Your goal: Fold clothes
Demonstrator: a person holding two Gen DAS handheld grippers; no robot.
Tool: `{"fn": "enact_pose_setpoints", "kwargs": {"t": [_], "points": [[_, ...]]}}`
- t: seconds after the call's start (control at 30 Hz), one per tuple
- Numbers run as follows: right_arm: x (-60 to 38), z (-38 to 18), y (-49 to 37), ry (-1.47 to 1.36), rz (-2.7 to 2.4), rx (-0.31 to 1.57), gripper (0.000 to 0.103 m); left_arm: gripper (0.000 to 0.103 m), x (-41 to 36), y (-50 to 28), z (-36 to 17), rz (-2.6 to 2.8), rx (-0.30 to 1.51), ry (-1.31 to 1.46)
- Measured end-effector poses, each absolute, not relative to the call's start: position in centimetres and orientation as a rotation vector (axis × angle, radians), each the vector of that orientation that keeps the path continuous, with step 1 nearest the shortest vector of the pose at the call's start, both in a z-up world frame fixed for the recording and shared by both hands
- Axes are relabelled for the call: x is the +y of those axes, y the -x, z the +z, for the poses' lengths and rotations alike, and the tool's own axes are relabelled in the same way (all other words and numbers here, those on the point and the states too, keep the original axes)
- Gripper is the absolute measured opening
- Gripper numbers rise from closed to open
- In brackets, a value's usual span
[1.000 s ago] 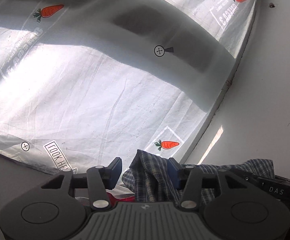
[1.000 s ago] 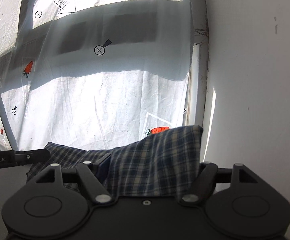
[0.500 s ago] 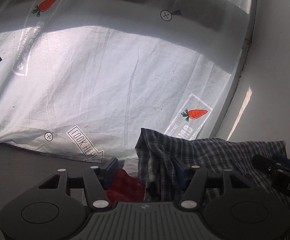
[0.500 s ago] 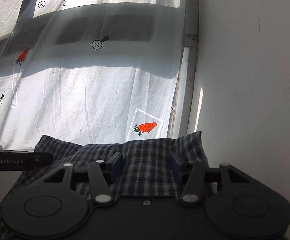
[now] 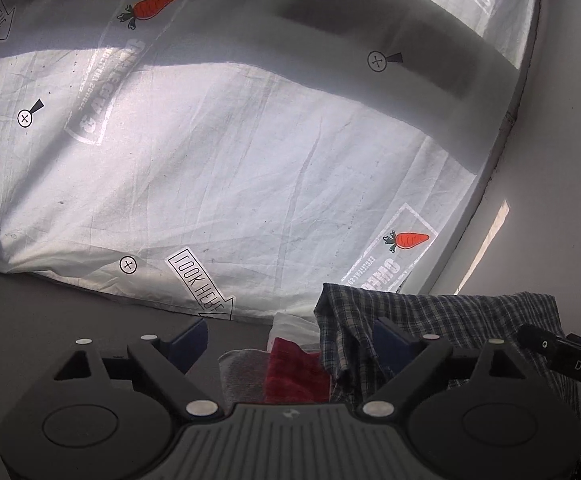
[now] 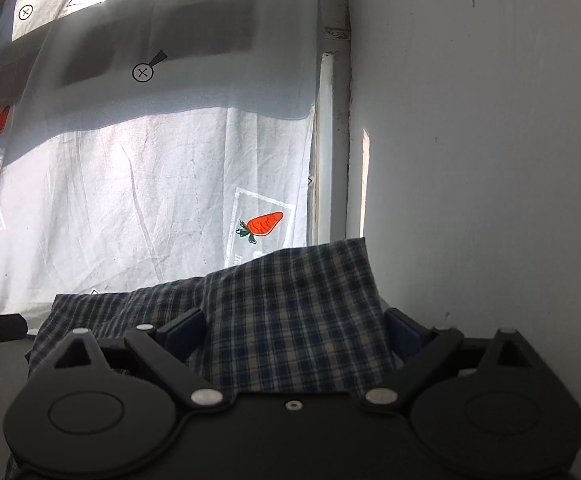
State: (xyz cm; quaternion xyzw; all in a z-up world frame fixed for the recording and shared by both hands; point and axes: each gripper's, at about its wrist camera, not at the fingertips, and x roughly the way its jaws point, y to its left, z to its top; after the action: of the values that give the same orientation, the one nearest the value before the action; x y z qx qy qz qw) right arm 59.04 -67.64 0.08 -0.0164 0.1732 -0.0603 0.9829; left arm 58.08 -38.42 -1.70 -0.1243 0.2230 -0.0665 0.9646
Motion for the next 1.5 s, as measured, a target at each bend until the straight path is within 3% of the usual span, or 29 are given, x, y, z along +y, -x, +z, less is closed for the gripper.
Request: {"fn": "enact_pose_setpoints", "kwargs": {"t": [0.07, 0.37, 0.77, 1.17, 1.5], "points": [[-66.1, 1.4, -56.7, 0.107, -0.170, 0.292, 0.100, 0.103, -37.0, -54.5, -0.1, -0.143, 0.382, 0.248], [-59.8, 4.0, -43.7, 0.065, -0.053, 0.190, 0.103, 0.103, -31.2, -37.3, 2.8, -0.088, 0.178, 0.263], [-43.8, 2.4, -30.3, -0.021, 0.253, 0.358, 0.103, 0.103, -20.8, -24.1, 4.1, 0.104, 0.330, 0.104], [-25.8, 0.3, -17.5, -0.118, 0.218, 0.450, 0.103, 0.103, -4.7, -14.5, 3.2, 0.120, 0.441, -0.006], [-16.7, -0.3, -9.4, -0.085, 0.226, 0.531, 0.103, 0.103, 2.8, -8.3, 2.1, 0.116, 0.529, -0.011]]}}
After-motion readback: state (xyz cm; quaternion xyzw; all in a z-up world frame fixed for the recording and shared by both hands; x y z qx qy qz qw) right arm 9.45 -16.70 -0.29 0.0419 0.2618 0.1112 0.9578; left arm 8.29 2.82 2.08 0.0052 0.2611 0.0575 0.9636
